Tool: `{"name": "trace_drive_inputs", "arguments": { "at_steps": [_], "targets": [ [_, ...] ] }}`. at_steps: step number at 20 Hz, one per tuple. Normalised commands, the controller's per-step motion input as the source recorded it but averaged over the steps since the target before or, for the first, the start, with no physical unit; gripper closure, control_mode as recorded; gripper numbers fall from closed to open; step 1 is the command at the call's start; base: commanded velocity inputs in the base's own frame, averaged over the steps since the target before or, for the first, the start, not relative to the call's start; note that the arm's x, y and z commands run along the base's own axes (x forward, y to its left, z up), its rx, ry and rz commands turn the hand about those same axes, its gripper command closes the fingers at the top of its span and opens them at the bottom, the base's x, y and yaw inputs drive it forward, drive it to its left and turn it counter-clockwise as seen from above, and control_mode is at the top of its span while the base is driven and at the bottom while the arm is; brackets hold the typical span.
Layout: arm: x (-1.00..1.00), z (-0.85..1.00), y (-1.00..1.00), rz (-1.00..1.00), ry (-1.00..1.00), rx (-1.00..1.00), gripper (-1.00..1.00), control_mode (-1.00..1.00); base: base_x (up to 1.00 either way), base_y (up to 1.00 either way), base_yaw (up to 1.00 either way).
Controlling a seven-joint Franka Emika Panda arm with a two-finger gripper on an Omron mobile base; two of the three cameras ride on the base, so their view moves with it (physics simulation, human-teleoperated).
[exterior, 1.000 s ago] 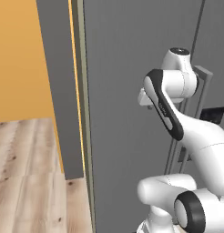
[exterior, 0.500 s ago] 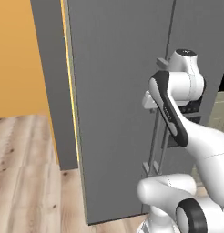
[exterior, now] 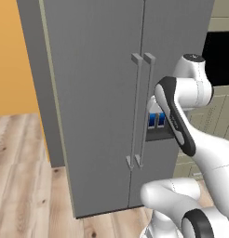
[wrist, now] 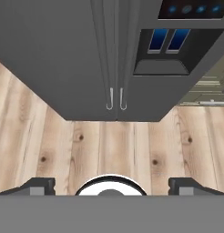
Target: Take the lemon wedge from the fridge and place it on the plate with fish on the dining counter.
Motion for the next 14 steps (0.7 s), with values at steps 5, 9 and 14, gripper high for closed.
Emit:
{"name": "trace_drive_inputs", "arguments": {
  "at_steps": [5, 9, 14],
  "targets": [
    [0.00, 0.00, 0.00, 0.00, 0.00, 0.00, -1.00, 1.00, 0.02, -0.09, 0.00],
    [0.00, 0.00, 0.00, 0.00, 0.00, 0.00, -1.00, 1.00, 0.00, 0.00, 0.00],
    [0.00, 0.00, 0.00, 0.00, 0.00, 0.00, -1.00, 1.00, -0.33, 0.00, 0.00]
  ]
}}
